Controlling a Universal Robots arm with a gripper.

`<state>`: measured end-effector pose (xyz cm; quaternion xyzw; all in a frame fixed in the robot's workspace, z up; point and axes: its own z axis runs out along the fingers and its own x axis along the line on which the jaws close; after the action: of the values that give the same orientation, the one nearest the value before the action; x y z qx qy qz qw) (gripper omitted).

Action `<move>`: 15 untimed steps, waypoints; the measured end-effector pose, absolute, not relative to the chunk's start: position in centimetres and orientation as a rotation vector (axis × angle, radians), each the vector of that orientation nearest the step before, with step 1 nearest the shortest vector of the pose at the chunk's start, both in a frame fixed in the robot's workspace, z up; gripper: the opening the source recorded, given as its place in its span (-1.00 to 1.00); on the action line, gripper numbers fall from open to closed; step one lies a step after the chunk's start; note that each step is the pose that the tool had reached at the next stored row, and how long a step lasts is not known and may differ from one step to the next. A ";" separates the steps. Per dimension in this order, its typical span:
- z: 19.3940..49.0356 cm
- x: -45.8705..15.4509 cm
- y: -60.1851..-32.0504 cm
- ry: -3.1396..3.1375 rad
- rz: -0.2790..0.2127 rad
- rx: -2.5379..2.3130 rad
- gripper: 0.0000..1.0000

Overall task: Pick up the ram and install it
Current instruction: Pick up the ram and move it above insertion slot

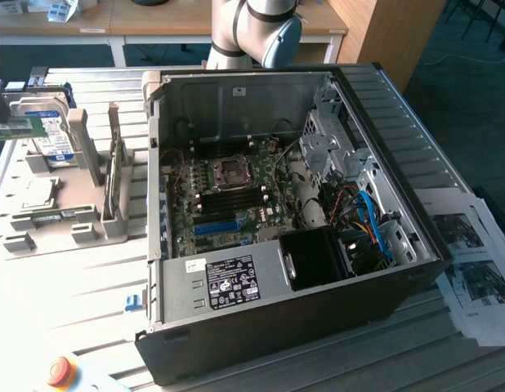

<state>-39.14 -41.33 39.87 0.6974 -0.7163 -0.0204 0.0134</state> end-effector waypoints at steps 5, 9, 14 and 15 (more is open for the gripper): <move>40.1 -39.1 -41.3 -2.231 -0.063 2.173 -0.77; 40.1 -39.1 -41.3 -2.231 -0.063 2.172 -0.77; 40.1 -38.6 -41.3 -2.231 -0.063 2.172 -0.77; 40.1 -38.4 -41.3 -2.231 -0.063 2.172 -0.77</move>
<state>-38.43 -41.33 40.10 0.6974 -0.7163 -0.0202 0.0136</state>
